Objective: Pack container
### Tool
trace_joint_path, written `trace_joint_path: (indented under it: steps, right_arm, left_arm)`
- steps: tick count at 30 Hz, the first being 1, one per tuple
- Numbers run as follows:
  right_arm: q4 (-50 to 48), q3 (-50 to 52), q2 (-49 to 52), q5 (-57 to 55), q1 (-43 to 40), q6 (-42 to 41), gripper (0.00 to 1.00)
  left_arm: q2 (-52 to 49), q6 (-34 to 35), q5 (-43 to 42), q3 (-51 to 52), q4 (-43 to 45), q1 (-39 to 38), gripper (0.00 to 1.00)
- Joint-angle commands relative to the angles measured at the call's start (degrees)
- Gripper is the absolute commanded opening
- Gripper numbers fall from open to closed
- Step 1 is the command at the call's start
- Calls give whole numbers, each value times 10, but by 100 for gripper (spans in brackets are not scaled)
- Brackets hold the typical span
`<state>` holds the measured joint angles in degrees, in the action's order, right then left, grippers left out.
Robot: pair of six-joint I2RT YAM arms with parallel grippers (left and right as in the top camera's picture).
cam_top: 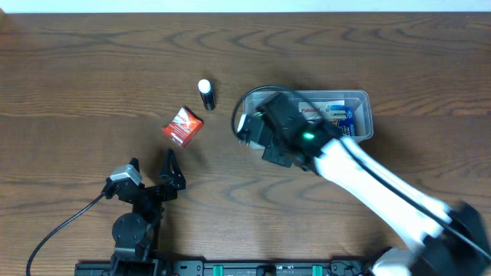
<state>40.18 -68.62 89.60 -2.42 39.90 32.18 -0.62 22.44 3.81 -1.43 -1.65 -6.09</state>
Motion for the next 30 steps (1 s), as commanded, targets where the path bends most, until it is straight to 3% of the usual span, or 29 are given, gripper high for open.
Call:
trace_joint_path:
  steps: [1,6,9,12,13,14,15,21,30]
  right_arm:
    - [-1,-15,-84,-1,-38,-63,1]
    - [14,-15,-173,-6,-171,-145,1]
    - [25,-15,-201,-6,-279,-191,6]
    - [39,-15,-210,-6,-395,-235,56]
    - [43,-15,-210,-6,-420,-241,64]
    - [50,-14,-209,-6,-460,-245,86]
    - [54,-14,-207,-6,-480,-245,99]
    - [59,-14,-194,-6,-576,-244,99]
    - [59,-14,-193,-6,-590,-245,99]
  left_arm:
    - [4,-9,16,12,-21,3,98]
    - [4,-9,16,12,-21,3,98]
    - [4,-9,16,12,-21,3,98]
    - [4,-9,16,12,-21,3,98]
    - [4,-9,16,12,-21,3,98]
    - [4,-9,15,12,-21,3,98]
    - [4,-9,16,12,-21,3,98]
    - [4,-9,16,12,-21,3,98]
    - [4,-9,16,12,-21,3,98]
